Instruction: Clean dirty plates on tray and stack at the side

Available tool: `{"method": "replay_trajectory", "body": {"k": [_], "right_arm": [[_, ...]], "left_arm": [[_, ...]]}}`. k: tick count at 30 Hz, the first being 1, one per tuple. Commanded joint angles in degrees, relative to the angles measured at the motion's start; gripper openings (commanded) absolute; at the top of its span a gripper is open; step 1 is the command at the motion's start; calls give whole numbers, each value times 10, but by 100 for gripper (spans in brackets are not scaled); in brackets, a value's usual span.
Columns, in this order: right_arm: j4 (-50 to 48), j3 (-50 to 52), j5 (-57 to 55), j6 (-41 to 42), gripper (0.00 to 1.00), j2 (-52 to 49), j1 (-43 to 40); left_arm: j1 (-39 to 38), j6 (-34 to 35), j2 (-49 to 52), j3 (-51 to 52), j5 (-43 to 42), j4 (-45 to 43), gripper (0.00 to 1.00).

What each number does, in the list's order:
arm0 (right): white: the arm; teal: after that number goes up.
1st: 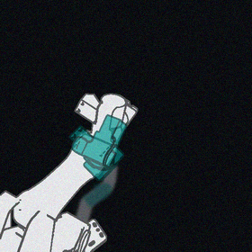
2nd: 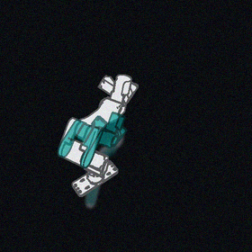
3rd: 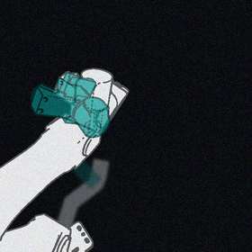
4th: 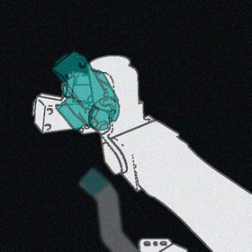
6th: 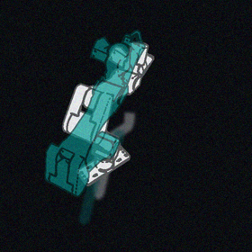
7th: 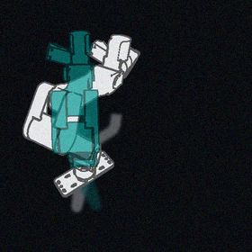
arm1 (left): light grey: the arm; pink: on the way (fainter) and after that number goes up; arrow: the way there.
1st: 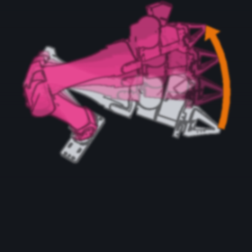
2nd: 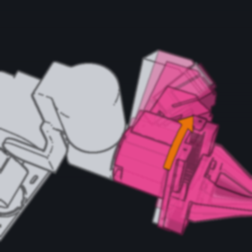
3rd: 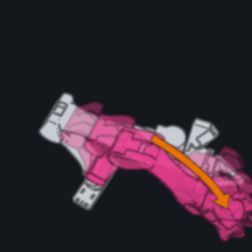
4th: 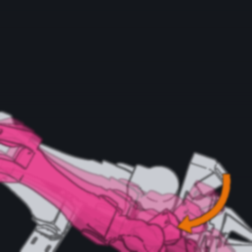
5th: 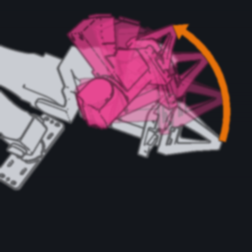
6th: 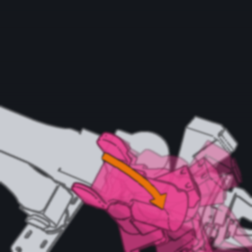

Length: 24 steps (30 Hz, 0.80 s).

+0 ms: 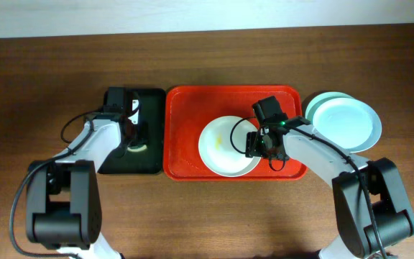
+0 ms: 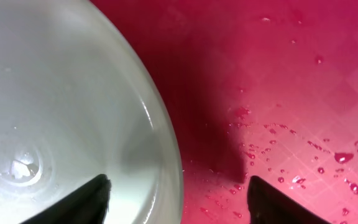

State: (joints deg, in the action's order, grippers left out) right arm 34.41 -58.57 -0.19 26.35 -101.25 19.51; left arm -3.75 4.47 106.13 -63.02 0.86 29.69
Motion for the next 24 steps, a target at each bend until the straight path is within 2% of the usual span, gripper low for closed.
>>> {"method": "replay_trajectory", "body": {"k": [1,6,12,16,20,23,24], "right_arm": [[0,13,-3,-1,76,-4,4],[-7,22,-5,-1,76,-4,4],[-8,23,-5,-1,75,-4,4],[-11,23,-5,-1,48,-4,4],[-15,24,-5,-1,30,-4,4],[-17,24,-5,-1,24,-4,4],[-17,24,-5,-1,12,-4,4]], "left_arm": [[-1,-15,-71,-3,9,14,0],[-1,-15,-131,-3,9,-6,0],[-1,-15,-122,2,9,-16,0],[-1,-15,-86,2,10,-16,0],[-1,-15,-57,2,11,-27,0],[-1,-15,-52,2,11,-31,0],[-1,-15,-52,2,11,-31,0]]}}
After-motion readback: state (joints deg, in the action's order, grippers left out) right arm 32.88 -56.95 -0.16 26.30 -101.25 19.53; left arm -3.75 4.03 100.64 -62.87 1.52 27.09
